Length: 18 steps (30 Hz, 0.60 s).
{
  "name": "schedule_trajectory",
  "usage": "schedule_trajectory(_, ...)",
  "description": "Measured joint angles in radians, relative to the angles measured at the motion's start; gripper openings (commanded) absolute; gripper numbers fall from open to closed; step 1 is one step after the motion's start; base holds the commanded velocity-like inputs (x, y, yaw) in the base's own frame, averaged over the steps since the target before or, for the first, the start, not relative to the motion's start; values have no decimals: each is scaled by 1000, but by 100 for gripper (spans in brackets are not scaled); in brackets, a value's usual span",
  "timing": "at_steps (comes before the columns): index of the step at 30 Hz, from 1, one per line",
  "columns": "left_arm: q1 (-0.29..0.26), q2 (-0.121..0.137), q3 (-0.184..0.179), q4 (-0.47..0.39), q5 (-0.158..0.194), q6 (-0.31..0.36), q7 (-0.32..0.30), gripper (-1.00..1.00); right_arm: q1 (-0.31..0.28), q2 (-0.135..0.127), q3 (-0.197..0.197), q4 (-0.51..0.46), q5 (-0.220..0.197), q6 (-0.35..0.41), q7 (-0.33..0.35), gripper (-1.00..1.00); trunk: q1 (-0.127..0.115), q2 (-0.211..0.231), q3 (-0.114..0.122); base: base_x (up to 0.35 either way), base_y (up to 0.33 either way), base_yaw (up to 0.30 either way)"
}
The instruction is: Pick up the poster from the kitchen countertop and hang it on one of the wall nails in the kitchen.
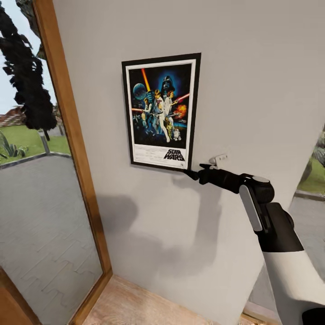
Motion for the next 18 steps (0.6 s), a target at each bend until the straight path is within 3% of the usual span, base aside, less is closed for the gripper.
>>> schedule_trajectory(4,0,0,0,0,0,0,0,100,7,-1,-2,-1,-4,2,6,100,0,0,0,-340,-1,0)
schedule_trajectory(9,0,0,0,0,0,0,-1,100,81,-7,-17,0,-87,3,23,100,0,0,0,-340,0,0)
schedule_trajectory(10,0,0,0,0,0,0,-1,100,118,-8,-39,2,-118,3,39,100,0,0,0,-340,0,0)
schedule_trajectory(12,0,0,0,0,0,0,-1,100,166,-9,-67,4,-142,1,60,100,0,0,0,-338,0,0)
schedule_trajectory(18,0,0,-1,0,0,0,-1,100,353,-13,-132,31,-173,-51,157,100,0,0,0,-170,0,0)
